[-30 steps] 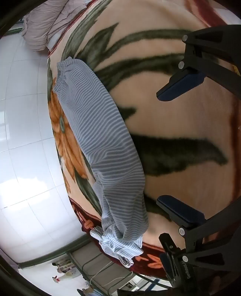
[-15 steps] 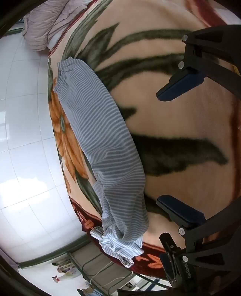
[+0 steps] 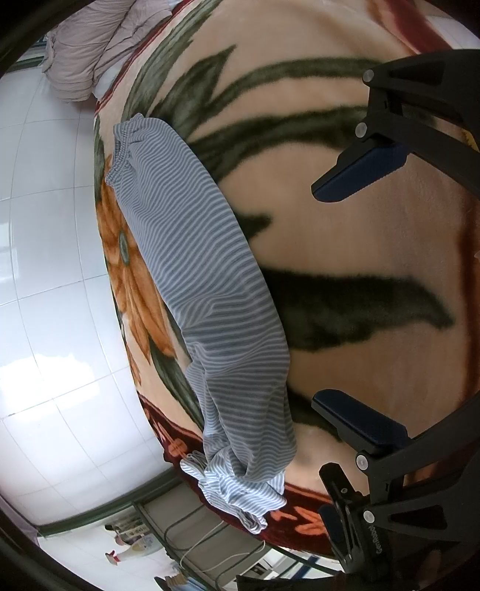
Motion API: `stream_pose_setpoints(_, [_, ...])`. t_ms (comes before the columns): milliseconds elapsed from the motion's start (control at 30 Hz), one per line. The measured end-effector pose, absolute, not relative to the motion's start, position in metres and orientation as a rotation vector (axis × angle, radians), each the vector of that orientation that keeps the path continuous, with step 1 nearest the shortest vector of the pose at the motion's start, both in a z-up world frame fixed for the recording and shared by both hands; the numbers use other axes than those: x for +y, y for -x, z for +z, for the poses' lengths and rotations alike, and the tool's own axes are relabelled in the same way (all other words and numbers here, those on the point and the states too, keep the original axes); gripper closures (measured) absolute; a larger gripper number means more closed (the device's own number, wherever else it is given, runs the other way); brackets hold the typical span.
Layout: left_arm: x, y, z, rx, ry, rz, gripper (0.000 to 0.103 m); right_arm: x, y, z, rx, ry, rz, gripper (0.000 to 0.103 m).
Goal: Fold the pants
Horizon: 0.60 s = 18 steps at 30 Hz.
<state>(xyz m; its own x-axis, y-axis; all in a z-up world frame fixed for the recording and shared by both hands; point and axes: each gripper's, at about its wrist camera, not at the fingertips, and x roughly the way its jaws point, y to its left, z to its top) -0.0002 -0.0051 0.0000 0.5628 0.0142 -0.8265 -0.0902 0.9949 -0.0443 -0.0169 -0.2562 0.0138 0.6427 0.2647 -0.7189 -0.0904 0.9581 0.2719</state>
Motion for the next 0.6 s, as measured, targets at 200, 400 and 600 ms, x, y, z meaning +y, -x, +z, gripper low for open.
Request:
stream_pose_setpoints(200, [-0.004, 0.0, -0.0036, 0.978, 0.095, 0.06, 0.0, -0.2575, 0.0156, 0.0143, 0.853, -0.219, 0.204, 0.0])
stream_pose_setpoints(400, [-0.0016, -0.0001, -0.0046, 0.984, 0.101, 0.056, 0.0, -0.2559, 0.0165, 0.0128, 0.854, -0.22, 0.205, 0.0])
stream_pose_setpoints(600, [0.0, -0.0013, -0.0043, 0.992, 0.102, 0.058, 0.0, -0.2549, 0.016, 0.0143, 0.853, -0.223, 0.208, 0.0])
